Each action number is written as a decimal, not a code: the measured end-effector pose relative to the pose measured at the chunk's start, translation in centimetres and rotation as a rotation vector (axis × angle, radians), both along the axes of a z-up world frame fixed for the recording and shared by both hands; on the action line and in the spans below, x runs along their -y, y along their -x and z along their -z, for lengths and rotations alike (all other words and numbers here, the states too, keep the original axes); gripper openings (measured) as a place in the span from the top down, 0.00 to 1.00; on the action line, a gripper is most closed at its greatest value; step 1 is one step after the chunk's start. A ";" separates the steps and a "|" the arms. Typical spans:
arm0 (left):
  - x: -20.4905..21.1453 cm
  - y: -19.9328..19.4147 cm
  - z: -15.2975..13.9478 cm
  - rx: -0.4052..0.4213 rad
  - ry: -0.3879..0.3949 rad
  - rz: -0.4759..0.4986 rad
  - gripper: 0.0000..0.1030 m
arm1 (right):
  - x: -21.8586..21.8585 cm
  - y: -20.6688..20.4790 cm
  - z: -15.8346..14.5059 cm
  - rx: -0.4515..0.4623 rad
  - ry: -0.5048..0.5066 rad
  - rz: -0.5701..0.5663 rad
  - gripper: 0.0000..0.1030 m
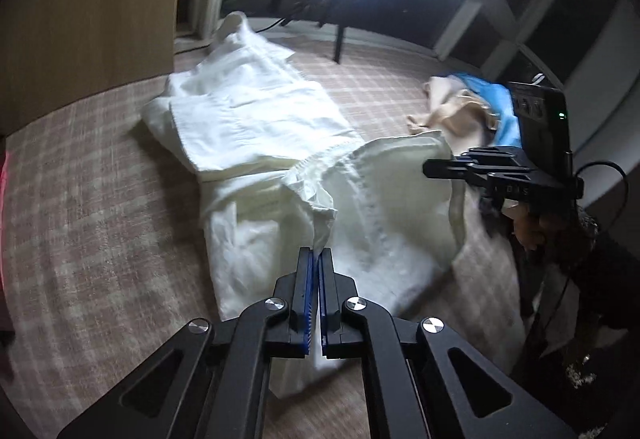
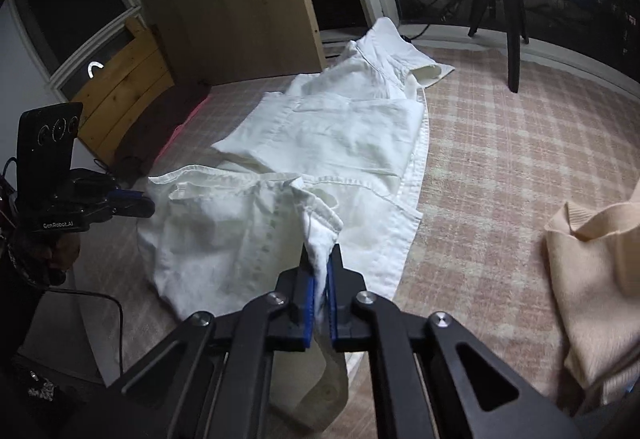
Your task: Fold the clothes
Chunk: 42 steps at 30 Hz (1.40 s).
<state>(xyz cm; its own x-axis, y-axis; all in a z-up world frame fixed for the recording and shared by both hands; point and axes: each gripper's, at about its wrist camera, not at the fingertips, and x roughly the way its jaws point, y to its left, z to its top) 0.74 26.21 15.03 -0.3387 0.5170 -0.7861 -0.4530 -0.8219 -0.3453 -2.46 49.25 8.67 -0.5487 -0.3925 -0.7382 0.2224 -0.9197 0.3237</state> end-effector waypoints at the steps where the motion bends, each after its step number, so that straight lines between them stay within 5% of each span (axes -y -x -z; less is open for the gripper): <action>1: -0.2 -0.4 -0.3 0.000 -0.013 0.011 0.99 | 0.2 -0.7 -0.5 -0.010 0.006 -0.005 0.95; 7: 0.7 -6.3 -1.3 0.068 -0.067 0.102 0.98 | 1.7 -9.0 -3.8 -0.028 0.047 -0.057 0.96; 10: 1.9 -10.6 0.1 0.165 -0.042 0.143 0.96 | 2.3 -15.5 -3.6 0.068 0.094 -0.103 0.92; 12: 2.7 -13.4 1.4 0.243 -0.022 0.162 0.94 | 3.2 -19.4 -2.5 0.164 0.006 -0.128 0.70; 15: 4.4 -15.3 2.8 0.319 -0.025 0.134 0.94 | 3.1 -23.7 -1.6 0.240 -0.071 -0.079 0.67; 19: 4.4 -13.8 3.1 0.287 -0.019 0.105 0.85 | 0.9 -23.6 -2.6 0.203 0.018 0.093 0.67; 27: -1.5 -12.1 5.3 0.221 0.022 0.222 0.70 | 3.8 -18.5 -0.9 0.161 0.100 0.194 0.67; 32: -1.4 -11.6 7.4 0.257 0.022 0.202 0.64 | 10.4 -16.3 -0.1 0.087 0.018 0.081 0.68; 34: -1.2 -11.5 8.4 0.278 0.025 0.188 0.65 | 12.9 -15.7 0.3 0.053 -0.054 0.032 0.77; 38: -0.8 -11.8 8.7 0.262 0.011 0.194 0.62 | 16.1 -13.3 2.4 0.155 -0.257 0.007 0.86; 39: -0.8 -12.0 8.7 0.256 0.011 0.201 0.62 | 16.4 -13.0 3.0 0.196 -0.337 0.013 0.95; 42: -0.6 -12.4 8.5 0.246 0.024 0.221 0.62 | 13.4 -14.7 2.9 0.312 -0.578 0.142 0.98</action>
